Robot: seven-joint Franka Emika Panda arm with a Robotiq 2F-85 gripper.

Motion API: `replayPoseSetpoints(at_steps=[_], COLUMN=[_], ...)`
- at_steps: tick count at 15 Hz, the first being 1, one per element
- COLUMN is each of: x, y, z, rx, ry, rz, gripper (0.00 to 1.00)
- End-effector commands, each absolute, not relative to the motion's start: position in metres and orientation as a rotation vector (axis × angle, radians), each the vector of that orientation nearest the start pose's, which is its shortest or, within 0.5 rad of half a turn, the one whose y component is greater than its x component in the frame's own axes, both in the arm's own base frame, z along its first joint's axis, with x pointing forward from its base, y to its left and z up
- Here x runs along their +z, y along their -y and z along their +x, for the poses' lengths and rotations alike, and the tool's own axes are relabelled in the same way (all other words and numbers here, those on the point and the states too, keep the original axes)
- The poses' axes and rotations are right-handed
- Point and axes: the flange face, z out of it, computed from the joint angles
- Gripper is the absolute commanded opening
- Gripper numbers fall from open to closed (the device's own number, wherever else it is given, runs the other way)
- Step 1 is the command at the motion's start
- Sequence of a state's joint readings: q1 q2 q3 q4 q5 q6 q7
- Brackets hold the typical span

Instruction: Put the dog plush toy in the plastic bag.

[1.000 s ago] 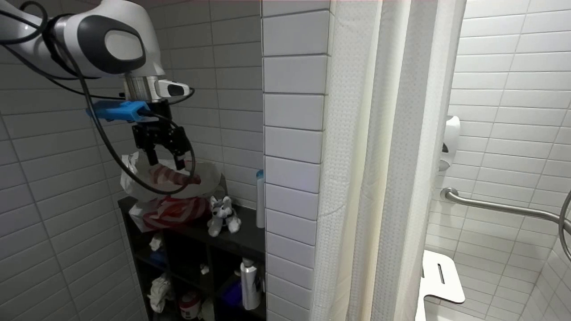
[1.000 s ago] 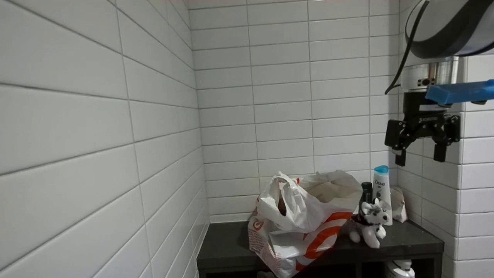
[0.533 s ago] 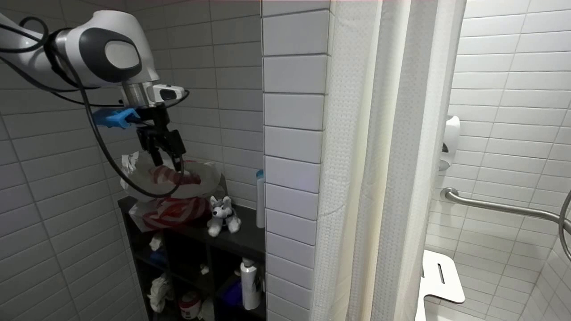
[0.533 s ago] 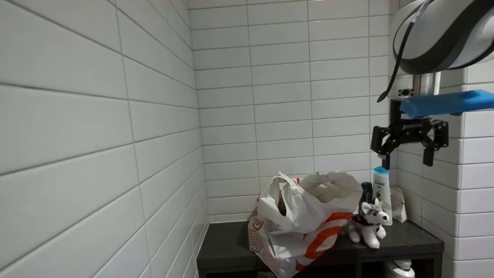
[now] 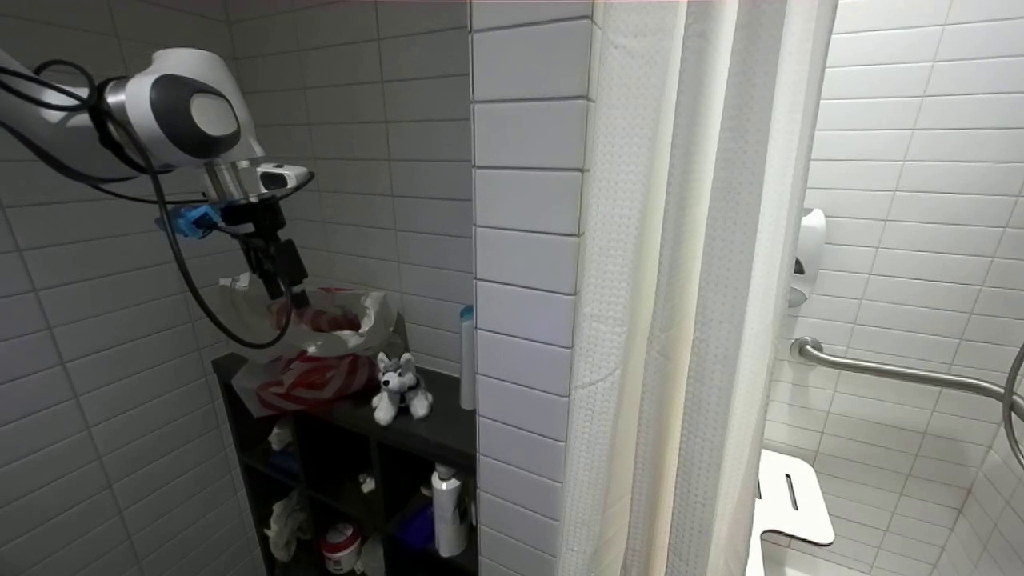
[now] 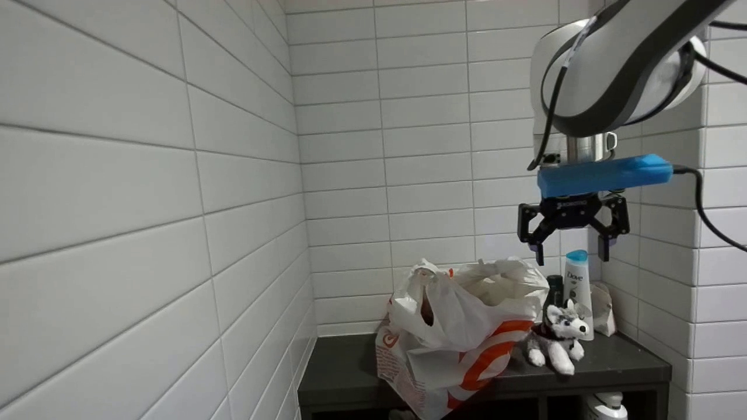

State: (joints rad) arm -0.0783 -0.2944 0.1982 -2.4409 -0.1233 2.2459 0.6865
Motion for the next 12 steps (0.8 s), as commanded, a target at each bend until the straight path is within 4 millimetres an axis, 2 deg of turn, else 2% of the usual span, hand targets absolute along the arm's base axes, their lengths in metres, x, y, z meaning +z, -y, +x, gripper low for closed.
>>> replayPoseSetpoints(at_steps=[1,8,12], x=[0.412,0.406,0.405], y=[-0.043,0.013,0.030], z=[0.483,0.516,0.526], rx=[-0.174,-0.079,0.036], ry=[-0.925,-1.164,-1.238], rz=[-3.129,-3.020,-2.853], gripper=[1.00,1.00,1.00])
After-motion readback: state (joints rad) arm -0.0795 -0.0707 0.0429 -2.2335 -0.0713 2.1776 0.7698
